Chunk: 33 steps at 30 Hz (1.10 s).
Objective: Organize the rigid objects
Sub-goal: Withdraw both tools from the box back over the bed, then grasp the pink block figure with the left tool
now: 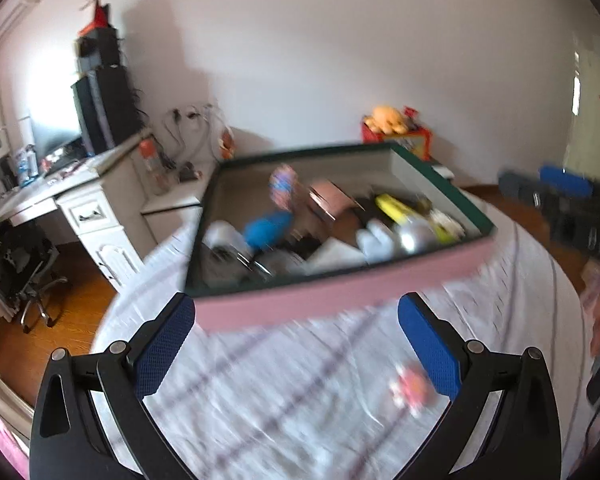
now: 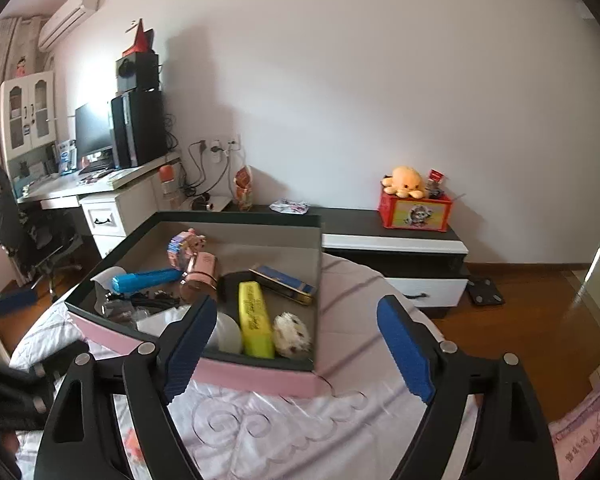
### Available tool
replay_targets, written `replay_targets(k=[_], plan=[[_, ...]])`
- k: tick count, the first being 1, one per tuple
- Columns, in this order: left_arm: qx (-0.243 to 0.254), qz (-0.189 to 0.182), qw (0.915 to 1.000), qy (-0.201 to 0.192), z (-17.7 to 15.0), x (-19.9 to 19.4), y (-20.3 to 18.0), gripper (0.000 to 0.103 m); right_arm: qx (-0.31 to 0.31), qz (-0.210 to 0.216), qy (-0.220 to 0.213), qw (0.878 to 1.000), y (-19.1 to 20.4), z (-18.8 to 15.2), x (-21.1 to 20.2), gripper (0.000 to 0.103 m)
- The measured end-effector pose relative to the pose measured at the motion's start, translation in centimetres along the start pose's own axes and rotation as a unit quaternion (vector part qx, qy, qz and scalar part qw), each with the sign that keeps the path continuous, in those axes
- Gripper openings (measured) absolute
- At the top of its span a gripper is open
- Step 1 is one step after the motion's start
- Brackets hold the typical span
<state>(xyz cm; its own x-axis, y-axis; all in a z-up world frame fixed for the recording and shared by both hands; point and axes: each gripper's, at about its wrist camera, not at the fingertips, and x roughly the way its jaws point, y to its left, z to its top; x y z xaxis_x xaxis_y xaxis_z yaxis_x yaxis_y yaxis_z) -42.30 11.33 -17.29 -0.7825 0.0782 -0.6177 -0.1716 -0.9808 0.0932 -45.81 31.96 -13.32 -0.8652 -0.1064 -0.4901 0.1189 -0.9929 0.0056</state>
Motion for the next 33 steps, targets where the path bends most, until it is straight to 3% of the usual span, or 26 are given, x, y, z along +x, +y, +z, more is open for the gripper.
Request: replay_targets(k=[5,12,15,17,18,20,21,26,33], plan=[[0.039,-0.028,0.9980,0.041,-2.6,1.0,-3.6,0.103,0.010,-0.003,0.004,1.000,-1.1,-0.7,-1.0,0.087],[0.048,-0.025,0.9958,0.074,-3.9,2.2,-5.1,0.101,0.007,-0.004,0.018,1.000,-1.9,-1.0,-0.9,0.087],[0.045,-0.031,0.9953,0.079,-3.9,2.5,-5.1,0.083,0.008,-0.004,0.010,1.000,-2.3,-1.0,-1.7,0.087],[0.047,-0.035,0.9939,0.093,-4.1,3.0,-5.2,0.062,0.012,0.000,0.009,1.000,-2.5,-0.9,-1.8,0.087],[0.047,-0.040,0.9935,0.096,-4.2,3.2,-5.2,0.057,0.012,-0.001,0.008,1.000,-2.6,-0.9,-1.9,0.087],[0.048,-0.055,0.9926,0.098,-4.3,3.2,-5.1,0.028,0.011,0.000,0.010,1.000,-2.6,-0.8,-1.8,0.087],[0.046,-0.060,0.9925,0.095,-4.3,3.1,-5.0,0.024,0.010,0.000,0.010,1.000,-2.6,-0.8,-1.7,0.087],[0.041,-0.067,0.9936,0.082,-3.8,2.1,-3.5,0.024,0.003,0.002,0.022,1.000,-2.4,-0.7,-0.8,0.087],[0.025,-0.031,0.9984,0.041,-0.9,0.2,0.7,0.024,-0.001,0.003,0.049,0.999,-2.2,0.0,2.1,0.087]])
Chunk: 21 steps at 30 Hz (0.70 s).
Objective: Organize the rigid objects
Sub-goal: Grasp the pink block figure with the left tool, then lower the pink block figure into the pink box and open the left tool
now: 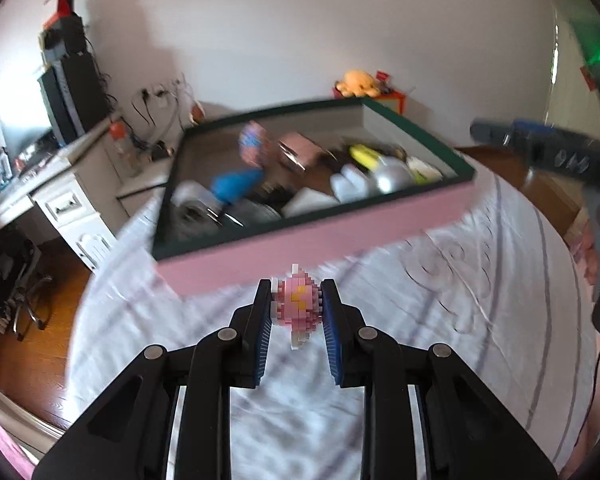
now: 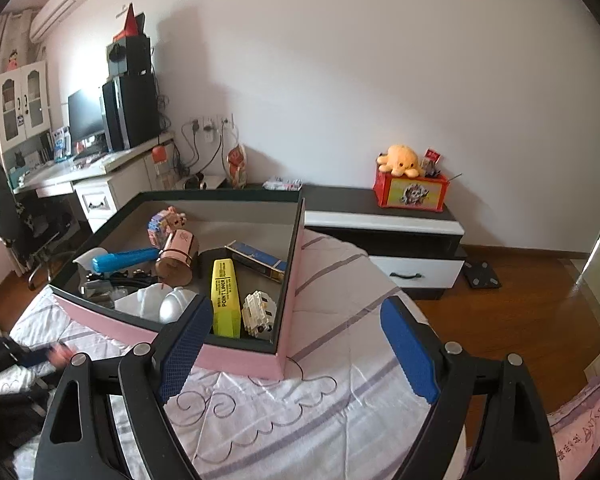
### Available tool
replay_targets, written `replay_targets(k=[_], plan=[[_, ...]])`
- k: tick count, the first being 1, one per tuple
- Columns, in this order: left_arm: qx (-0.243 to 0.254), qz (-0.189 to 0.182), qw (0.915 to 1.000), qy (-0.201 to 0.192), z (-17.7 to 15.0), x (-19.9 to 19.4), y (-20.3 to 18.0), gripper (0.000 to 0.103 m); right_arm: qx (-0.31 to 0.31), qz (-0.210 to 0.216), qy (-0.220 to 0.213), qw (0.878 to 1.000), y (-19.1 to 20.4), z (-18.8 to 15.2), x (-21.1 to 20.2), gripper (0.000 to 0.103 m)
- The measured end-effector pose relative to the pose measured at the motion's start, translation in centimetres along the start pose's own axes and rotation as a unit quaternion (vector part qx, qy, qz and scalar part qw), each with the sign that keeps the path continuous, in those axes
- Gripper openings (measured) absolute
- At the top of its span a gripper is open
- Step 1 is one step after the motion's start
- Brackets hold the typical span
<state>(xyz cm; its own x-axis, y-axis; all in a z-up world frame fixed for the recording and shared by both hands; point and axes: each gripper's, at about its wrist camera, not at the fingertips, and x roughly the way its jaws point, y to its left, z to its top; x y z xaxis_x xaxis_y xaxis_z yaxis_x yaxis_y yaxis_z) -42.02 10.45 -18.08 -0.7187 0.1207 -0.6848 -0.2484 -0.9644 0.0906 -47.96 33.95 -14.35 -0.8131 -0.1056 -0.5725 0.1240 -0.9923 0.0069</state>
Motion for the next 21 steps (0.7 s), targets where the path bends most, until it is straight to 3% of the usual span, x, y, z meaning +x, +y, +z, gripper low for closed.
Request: replay_targets(k=[4,8,13,14,18,21], plan=[[-0.002,0.009,0.9998,-0.019,1.6,-0.5,2.0,0.024,-0.005,-0.001,0.027,1.000,0.3,1.0,3.0,0.087],[-0.003,0.016,0.9994,-0.032,3.6,-0.1,3.6,0.024,-0.007,0.004,0.050,0.999,0.5,1.5,5.5,0.077],[0.003,0.023,0.9991,-0.037,6.1,1.7,4.7,0.024,-0.009,0.008,0.080,0.997,0.5,1.7,7.8,0.044],[0.003,0.021,0.9991,-0.036,6.5,2.1,4.7,0.024,-0.010,0.009,0.086,0.996,0.5,1.7,8.3,0.041],[0.005,0.015,0.9995,-0.029,8.0,4.2,4.9,0.024,-0.016,0.016,0.107,0.994,0.5,1.5,9.6,0.011],[0.008,0.009,0.9997,-0.020,8.7,5.9,4.6,0.024,-0.021,0.012,0.115,0.993,0.6,1.2,10.2,0.011]])
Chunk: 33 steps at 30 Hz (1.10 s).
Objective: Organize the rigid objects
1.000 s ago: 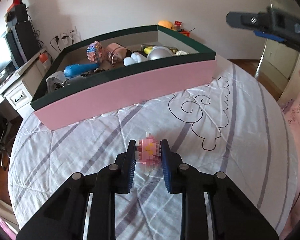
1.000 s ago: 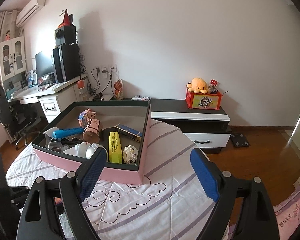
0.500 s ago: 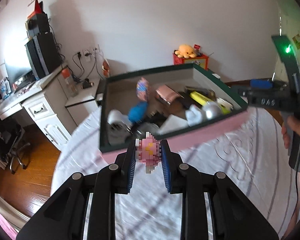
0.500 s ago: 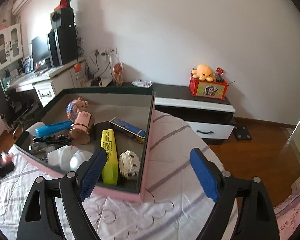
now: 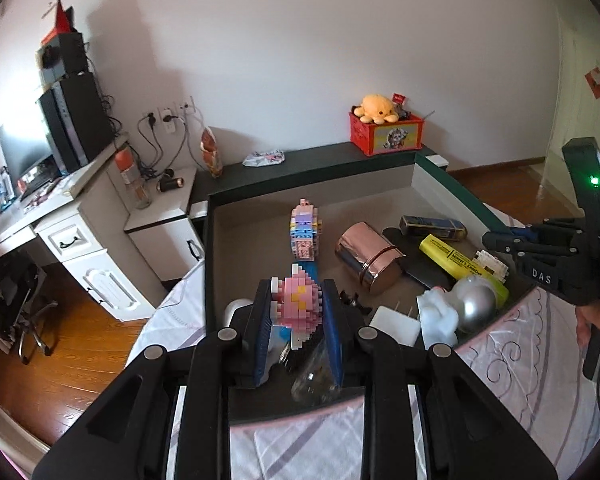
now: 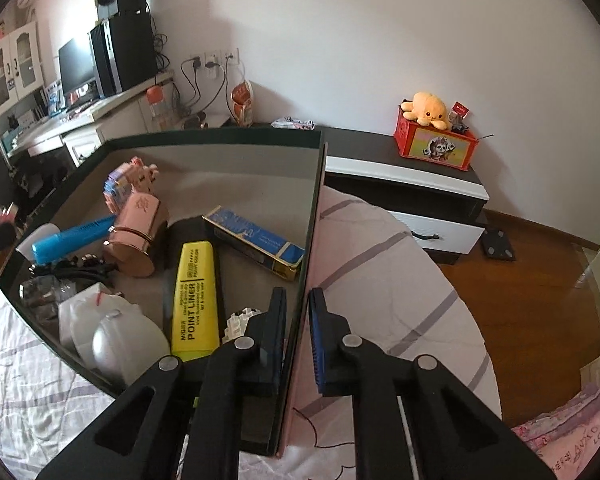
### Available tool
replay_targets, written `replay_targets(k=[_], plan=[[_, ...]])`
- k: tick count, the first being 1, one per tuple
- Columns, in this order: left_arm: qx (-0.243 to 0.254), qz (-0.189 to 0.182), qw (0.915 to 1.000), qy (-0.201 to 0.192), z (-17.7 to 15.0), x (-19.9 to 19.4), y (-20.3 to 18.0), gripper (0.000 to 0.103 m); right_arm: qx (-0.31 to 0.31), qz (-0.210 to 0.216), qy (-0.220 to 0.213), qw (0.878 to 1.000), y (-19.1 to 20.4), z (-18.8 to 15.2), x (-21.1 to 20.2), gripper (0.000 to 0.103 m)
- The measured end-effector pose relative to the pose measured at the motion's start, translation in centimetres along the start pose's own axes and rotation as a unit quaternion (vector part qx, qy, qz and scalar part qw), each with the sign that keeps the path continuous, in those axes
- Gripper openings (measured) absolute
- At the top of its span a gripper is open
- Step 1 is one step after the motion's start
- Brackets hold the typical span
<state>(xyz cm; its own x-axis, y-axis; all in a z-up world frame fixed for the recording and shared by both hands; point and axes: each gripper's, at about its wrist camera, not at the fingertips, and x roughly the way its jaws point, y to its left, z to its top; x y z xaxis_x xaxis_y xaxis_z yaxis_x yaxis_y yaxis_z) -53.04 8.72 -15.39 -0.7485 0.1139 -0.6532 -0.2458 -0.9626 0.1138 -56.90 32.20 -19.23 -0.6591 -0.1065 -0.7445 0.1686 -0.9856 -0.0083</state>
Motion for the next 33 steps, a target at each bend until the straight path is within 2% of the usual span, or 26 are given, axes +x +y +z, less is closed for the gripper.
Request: replay_targets(k=[6,13,15,17,19,22,33], plan=[[0.000,-0.006,0.9999,0.013,0.0,2.3,-0.5,0.024,0.002,-0.002,0.000,1.000,0.0,-0.2,0.4,0.011],[0.002,0.000,0.9998,0.020,-0.2,3.1,-0.6,0.025,0.000,-0.006,-0.001,1.000,0.1,-0.2,0.4,0.011],[-0.002,0.004,0.9998,0.018,-0.3,3.0,-0.5,0.033,0.001,-0.006,0.000,1.000,0.1,-0.1,0.4,0.011],[-0.002,0.006,0.9999,0.015,-0.4,2.9,-0.5,0.073,0.002,-0.005,0.000,1.000,0.2,-0.1,0.4,0.011],[0.000,0.011,0.9999,0.005,-0.4,2.6,-0.7,0.087,0.002,-0.005,0.000,1.000,0.3,-0.1,0.5,0.011],[-0.002,0.015,0.9999,0.002,-0.3,2.4,-0.7,0.093,0.001,-0.005,0.001,1.000,0.3,-0.1,0.5,0.011],[-0.008,0.033,0.9994,-0.004,-0.6,0.9,-0.1,0.098,0.005,-0.008,-0.007,1.000,0.5,-0.2,-0.7,0.011]])
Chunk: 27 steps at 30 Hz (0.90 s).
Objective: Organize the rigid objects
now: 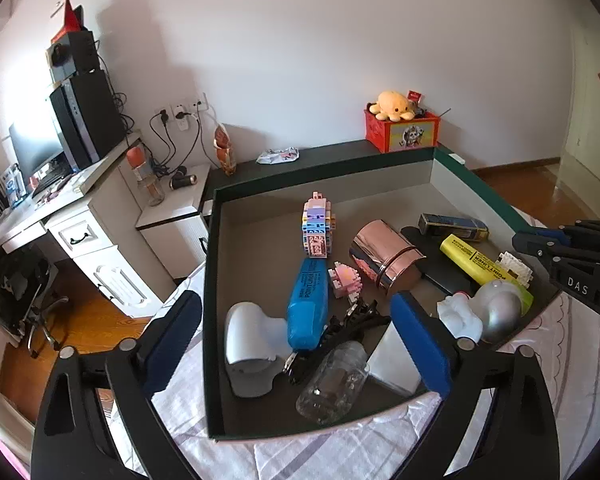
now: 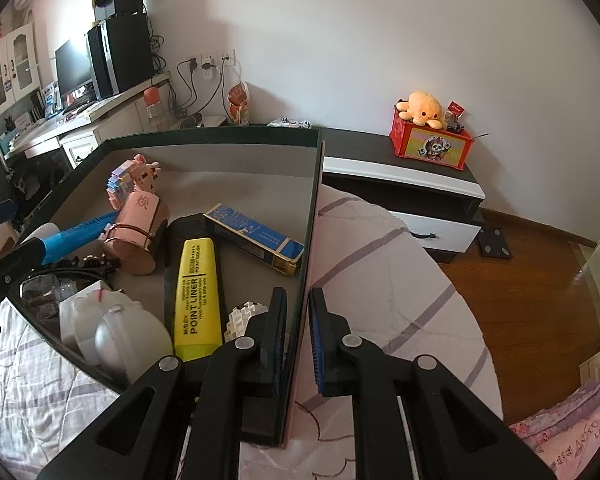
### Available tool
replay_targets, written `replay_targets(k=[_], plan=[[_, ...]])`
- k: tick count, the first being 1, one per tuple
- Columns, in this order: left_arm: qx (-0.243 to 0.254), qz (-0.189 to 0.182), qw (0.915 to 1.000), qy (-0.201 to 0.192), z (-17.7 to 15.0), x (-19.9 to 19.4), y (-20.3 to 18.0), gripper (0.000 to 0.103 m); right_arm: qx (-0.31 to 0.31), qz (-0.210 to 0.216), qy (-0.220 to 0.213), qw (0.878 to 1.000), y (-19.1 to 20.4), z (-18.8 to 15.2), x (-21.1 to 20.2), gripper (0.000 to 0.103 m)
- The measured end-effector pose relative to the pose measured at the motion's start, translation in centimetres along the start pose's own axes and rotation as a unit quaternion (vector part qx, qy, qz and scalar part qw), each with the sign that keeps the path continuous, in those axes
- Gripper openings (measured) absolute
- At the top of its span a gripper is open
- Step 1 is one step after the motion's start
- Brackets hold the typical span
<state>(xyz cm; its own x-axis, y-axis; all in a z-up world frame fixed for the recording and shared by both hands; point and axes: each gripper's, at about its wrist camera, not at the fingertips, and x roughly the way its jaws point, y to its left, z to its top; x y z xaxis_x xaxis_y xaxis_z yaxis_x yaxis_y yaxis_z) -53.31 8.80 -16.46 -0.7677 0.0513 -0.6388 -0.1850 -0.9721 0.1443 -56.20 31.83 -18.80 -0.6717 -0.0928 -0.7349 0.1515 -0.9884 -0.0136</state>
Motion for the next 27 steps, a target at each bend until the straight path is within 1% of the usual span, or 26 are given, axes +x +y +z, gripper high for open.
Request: replay_targets(k=[5,6,8,9,10,12,14,15,16,17,20,22,25,27], plan=[[-0.008,0.007,0.9999,-0.005,-0.3,-1.6,0.4,0.100,0.005,0.004,-0.013,1.000,0.2,0.0,-1.8,0.012],[-0.012,0.008,0.9999,-0.007,-0.4,-2.1,0.4,0.100,0.005,0.004,-0.016,1.000,0.3,-0.1,-2.3,0.014],[-0.021,0.006,0.9997,-0.013,-0.6,-3.3,0.6,0.102,0.006,0.004,-0.031,0.999,0.7,-0.2,-3.8,0.026],[-0.024,0.004,0.9996,-0.017,-0.8,-3.9,0.7,0.102,0.006,0.003,-0.037,0.999,0.8,-0.3,-4.4,0.040],[-0.027,0.003,0.9994,-0.020,-1.0,-4.8,0.8,0.103,0.005,0.002,-0.043,0.999,1.1,-0.4,-5.2,0.052],[-0.033,0.004,0.9990,-0.030,-1.4,-6.5,0.8,0.103,0.001,0.005,-0.063,0.998,2.0,-0.9,-7.3,0.059],[-0.041,0.004,0.9984,-0.039,-1.9,-8.2,0.8,0.103,-0.002,0.014,-0.083,0.996,3.0,-1.5,-9.7,0.068],[-0.044,0.004,0.9981,-0.044,-2.1,-9.1,0.8,0.103,-0.003,0.011,-0.093,0.996,3.6,-1.7,-10.7,0.081],[-0.046,0.003,0.9977,-0.051,-2.5,-10.1,0.7,0.103,-0.004,0.006,-0.106,0.994,4.1,-2.1,-11.9,0.083],[-0.048,0.002,0.9971,-0.058,-2.9,-11.4,0.7,0.103,-0.008,0.006,-0.122,0.992,4.8,-2.7,-13.4,0.083],[-0.055,-0.001,0.9954,-0.078,-4.1,-14.9,0.5,0.103,-0.005,0.019,-0.151,0.988,6.4,-4.2,-16.9,0.083],[-0.053,-0.007,0.9944,-0.091,-4.9,-17.1,0.2,0.103,-0.007,0.025,-0.164,0.986,7.2,-5.1,-18.7,0.083],[-0.053,-0.005,0.9928,-0.107,-6.0,-20.5,0.1,0.103,-0.011,0.036,-0.177,0.983,8.5,-6.4,-21.4,0.083],[-0.055,-0.003,0.9906,-0.126,-6.8,-23.1,0.2,0.103,-0.016,0.040,-0.185,0.982,9.4,-7.5,-23.3,0.083]])
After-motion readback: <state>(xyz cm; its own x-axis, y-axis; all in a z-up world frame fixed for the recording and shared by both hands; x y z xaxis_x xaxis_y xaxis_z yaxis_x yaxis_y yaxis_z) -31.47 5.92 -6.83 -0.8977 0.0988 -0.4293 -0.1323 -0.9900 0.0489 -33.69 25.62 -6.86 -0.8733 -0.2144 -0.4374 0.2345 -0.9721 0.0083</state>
